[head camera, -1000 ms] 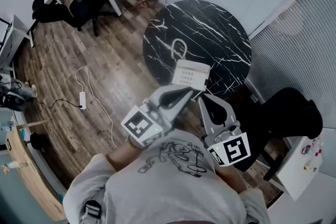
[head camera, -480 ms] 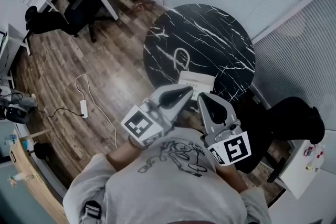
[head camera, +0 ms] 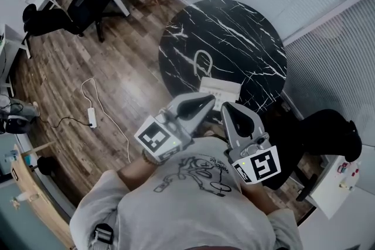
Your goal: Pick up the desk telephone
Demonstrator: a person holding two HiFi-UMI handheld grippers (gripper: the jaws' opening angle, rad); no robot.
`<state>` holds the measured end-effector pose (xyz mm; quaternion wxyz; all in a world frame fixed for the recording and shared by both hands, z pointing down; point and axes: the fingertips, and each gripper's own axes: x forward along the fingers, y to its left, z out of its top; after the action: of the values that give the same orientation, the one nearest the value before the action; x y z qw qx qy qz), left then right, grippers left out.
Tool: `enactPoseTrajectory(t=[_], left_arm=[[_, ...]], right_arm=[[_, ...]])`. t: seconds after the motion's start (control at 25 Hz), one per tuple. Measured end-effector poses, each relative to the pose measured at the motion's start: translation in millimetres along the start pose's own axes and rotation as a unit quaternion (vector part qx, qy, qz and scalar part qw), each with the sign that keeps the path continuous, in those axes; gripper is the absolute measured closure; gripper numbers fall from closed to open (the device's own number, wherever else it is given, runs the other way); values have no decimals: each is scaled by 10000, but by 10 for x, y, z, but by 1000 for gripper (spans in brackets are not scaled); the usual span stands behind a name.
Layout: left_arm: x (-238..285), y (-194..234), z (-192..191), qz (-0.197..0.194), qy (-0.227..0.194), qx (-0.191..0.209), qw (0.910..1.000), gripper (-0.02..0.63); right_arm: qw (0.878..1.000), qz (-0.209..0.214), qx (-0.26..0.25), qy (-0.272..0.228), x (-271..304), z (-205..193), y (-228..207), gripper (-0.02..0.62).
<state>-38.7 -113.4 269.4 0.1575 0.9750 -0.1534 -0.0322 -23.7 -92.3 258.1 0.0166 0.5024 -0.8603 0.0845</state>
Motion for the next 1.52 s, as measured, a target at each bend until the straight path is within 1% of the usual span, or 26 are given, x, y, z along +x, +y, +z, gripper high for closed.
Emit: enactPoseTrajectory(t=[0.16,0.44,0.64,0.68,0.76,0.92,1.12,1.2,1.4,1.52], left_arm=[[66,-7,-52,21,39,-22,10000,604],[179,-51,-100,118,-35,-55,9999,604],[267,2,-188,210,199,-91,9995,602],[284,21,-231,210,259,-101,9994,586],[321,75,-342,224,381,-176,9989,566],[373,210,-608,311,578,-542,9964,533],[414,411,-977,476,911,-725,9921,496],[434,498,-1172,535,1061,-801,9897,478],[504,743,-1661,657,1442,-1073,9815,436],[534,893,-1912,753,1594,-1143,9777,408]], right_arm=[[10000,26,9,36,-20,-27,-70,589],[9999,65,69,103,-124,-61,-196,589],[9997,51,137,205,-141,-150,-331,589],[9996,38,145,242,-138,-181,-364,589],[9994,4,156,316,-125,-260,-439,588],[9985,-69,274,468,-85,-494,-573,581],[9964,-182,447,697,-33,-816,-726,552],[9952,-237,514,796,-18,-979,-807,525],[9910,-441,692,1062,8,-1426,-1050,478],[9877,-581,762,1238,21,-1695,-1202,442]])
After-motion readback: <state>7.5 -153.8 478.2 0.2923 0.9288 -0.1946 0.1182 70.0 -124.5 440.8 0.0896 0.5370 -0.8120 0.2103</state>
